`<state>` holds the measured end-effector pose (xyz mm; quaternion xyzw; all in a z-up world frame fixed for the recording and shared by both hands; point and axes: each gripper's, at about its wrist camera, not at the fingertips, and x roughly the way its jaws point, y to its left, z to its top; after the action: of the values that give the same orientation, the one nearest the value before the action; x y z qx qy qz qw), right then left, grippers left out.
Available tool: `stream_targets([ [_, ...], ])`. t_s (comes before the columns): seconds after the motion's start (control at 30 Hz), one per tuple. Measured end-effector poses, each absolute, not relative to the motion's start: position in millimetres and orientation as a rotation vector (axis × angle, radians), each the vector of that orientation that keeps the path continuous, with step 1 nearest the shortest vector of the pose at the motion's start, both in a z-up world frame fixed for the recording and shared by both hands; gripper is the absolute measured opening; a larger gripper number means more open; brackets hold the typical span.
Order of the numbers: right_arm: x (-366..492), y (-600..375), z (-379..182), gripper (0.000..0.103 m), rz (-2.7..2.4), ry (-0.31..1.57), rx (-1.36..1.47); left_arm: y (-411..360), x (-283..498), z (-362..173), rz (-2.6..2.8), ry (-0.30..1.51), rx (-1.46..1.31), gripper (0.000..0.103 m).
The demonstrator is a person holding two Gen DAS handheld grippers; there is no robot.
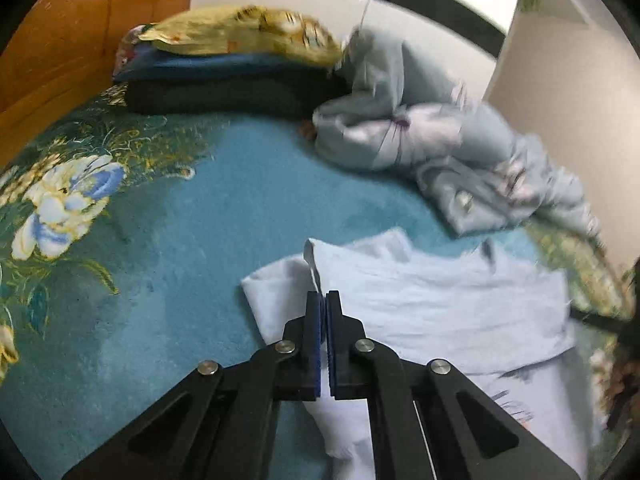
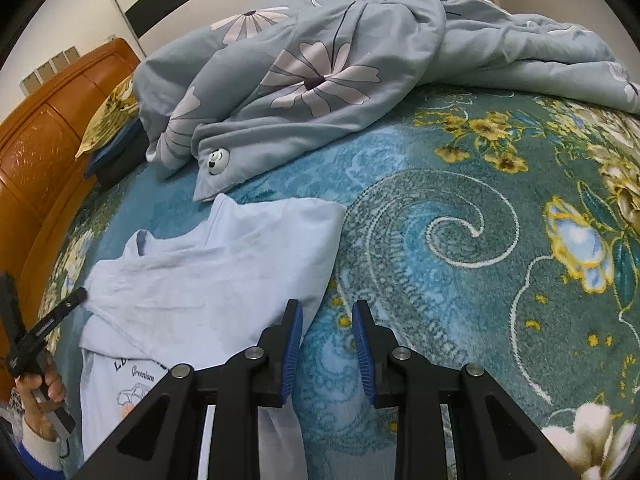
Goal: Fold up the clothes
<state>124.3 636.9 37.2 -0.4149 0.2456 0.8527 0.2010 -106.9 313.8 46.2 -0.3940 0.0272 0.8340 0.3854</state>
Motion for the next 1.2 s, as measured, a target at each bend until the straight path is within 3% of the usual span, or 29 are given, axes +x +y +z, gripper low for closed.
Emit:
stream_targets([
  [0.2,125.4,640.8,32.6,0.029,2.378,0.706,-1.153,283.8,-110.2,35.9,2.158,0.01,-1.036,0.002],
  [0.4,129.9,643.2,25.9,0.029,2.362,0.749,-1.165,290.7,-111.8,3.2,2.131,0.085,-1.166,0.003],
  [0.57,134.1,636.5,33.6,0.029,2.401,0.76,-1.154,277.6,-111.2,10.6,2.112,-0.033,-1.19,0.005],
  [0.67,128.8,627.0,39.3,0.029,2.444,0.742,-1.15,273.1,-100.8,25.0,2.126,-0.063,-1.122,0.011],
  [0.93,102.3,591.0,46.1,0.029,2.557,0.619,-1.217,314.4,-87.8,38.2,2.059,0.089,-1.055,0.027],
  [1.2,106.3,584.4,26.6,0.029,2.521,0.531,-1.326,316.7,-82.5,8.2,2.023,0.166,-1.115,0.027],
])
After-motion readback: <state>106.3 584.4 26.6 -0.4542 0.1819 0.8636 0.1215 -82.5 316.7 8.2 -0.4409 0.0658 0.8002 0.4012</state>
